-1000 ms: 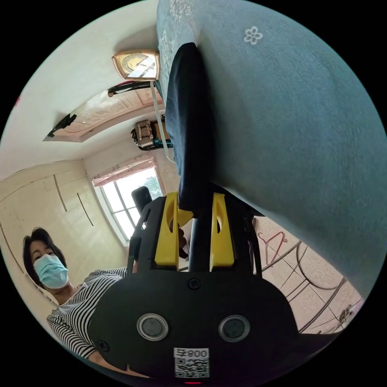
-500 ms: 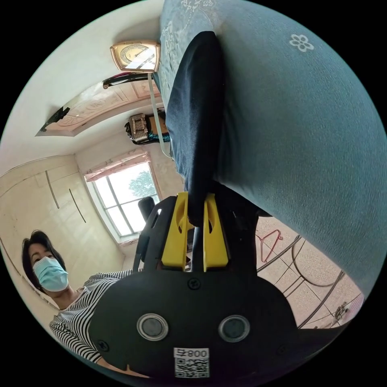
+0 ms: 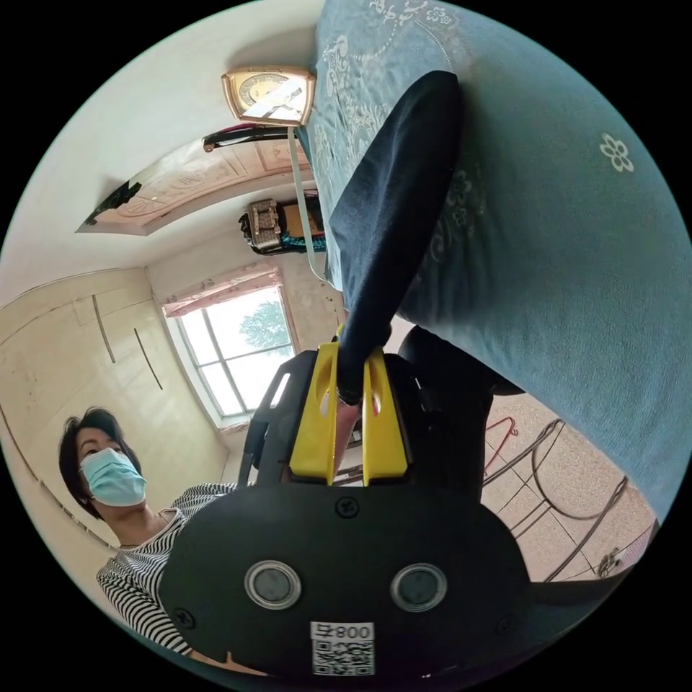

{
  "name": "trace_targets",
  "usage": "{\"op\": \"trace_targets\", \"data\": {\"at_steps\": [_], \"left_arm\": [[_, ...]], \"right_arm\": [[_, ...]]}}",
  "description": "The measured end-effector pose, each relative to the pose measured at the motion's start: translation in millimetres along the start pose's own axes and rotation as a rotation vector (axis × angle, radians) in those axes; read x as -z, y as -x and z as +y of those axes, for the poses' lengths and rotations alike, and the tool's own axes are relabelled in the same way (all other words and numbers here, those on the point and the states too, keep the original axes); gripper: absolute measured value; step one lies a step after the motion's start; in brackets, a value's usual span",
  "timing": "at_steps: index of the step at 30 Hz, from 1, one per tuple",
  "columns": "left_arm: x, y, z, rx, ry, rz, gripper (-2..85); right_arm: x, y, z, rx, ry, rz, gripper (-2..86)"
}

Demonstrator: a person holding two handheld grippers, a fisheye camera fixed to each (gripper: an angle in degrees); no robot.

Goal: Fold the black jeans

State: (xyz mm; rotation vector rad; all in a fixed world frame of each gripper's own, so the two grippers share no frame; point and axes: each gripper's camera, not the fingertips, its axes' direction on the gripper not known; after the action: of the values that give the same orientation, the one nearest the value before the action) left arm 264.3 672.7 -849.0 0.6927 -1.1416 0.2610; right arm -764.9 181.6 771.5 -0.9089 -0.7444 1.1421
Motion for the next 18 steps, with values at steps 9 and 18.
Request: {"op": "trace_targets", "data": {"at_steps": [9, 18], "left_arm": [[-13, 7, -43, 0.028, 0.02, 0.01, 15.0], [-38, -13, -81, 0.021, 0.016, 0.019, 10.1]], "right_arm": [[2, -13, 1, -0.012, -0.005, -0.009, 5.8], [8, -30, 2, -0.011, -0.001, -0.01, 5.9]]}}
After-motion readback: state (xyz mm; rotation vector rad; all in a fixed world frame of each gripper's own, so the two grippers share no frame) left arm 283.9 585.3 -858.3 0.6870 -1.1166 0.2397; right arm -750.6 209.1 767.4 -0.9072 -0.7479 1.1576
